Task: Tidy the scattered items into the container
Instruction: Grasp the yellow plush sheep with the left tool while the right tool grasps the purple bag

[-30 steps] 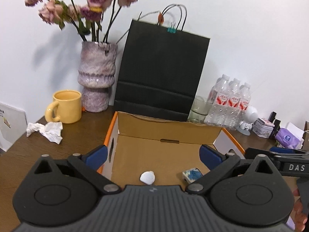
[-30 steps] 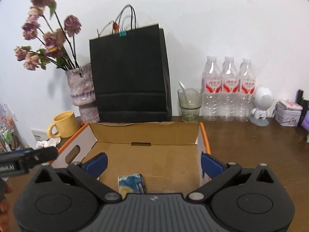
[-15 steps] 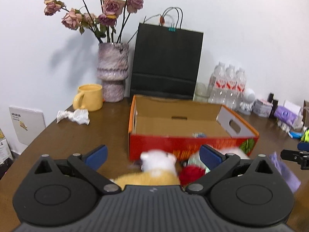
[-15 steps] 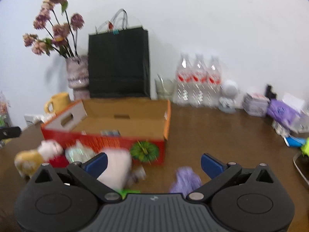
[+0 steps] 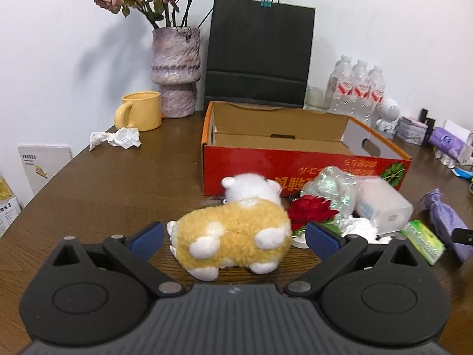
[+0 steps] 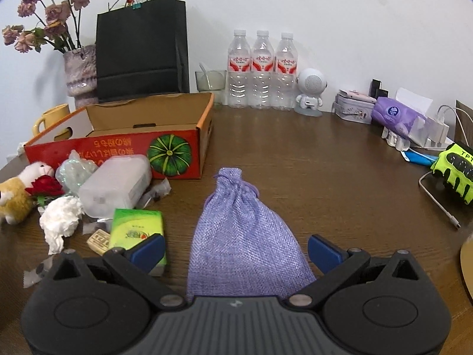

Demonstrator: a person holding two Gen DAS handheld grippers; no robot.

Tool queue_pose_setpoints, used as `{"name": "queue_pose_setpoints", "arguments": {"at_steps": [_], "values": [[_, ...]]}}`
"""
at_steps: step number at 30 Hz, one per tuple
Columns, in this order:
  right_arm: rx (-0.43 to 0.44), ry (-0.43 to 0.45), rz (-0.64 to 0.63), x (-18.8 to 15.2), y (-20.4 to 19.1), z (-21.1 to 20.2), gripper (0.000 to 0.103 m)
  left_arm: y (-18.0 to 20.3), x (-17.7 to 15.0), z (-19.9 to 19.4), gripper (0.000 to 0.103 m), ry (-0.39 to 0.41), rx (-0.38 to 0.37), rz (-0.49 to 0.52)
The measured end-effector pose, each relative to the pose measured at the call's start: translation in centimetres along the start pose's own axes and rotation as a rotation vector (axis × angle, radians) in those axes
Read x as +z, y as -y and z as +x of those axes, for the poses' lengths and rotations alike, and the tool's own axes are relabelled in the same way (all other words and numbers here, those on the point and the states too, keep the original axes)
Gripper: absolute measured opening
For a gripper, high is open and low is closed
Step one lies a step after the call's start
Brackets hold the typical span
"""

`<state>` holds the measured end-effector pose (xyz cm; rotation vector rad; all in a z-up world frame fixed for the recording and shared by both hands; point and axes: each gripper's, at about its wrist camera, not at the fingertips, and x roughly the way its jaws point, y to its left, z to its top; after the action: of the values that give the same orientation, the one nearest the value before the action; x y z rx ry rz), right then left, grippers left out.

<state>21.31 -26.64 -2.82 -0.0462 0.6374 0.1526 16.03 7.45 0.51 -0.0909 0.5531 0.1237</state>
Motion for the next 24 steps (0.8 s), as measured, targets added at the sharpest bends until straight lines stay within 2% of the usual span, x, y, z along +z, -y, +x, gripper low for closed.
{"name": "queue_pose_setpoints", "arguments": {"at_steps": [9, 14, 17, 19, 20, 22, 24], "values": [[-0.024, -0.044, -0.013, 0.1, -0.4, 2.2, 0.103, 0.7, 0.2, 3.3, 0.103, -0.049, 0.061, -0.013], [-0.035, -0.070, -0.002, -0.1, -0.2, 3.2, 0.103, 0.4, 0.0, 3.9, 0.103, -0.049, 0.057, -0.028], [-0.024, -0.072, 0.008, -0.2, 0.0, 3.5, 0.097, 0.2, -0.1, 3.9, 0.103, -0.044, 0.055, -0.037], [-0.009, -0.057, 0.013, -0.2, 0.0, 3.2, 0.079, 0.2, -0.2, 3.8, 0.100, -0.037, 0.056, -0.030], [-0.007, -0.049, 0.016, -0.2, 0.1, 3.1, 0.073, 0.3, -0.2, 3.8, 0.099, -0.033, 0.057, -0.028], [-0.004, -0.026, 0.024, -0.3, 0.3, 2.7, 0.041, 0.3, -0.3, 3.6, 0.095, -0.022, 0.058, -0.026], [0.012, -0.001, 0.038, -0.3, 0.5, 2.2, 0.030, 0.3, -0.4, 3.3, 0.093, -0.012, 0.057, -0.025]]}}
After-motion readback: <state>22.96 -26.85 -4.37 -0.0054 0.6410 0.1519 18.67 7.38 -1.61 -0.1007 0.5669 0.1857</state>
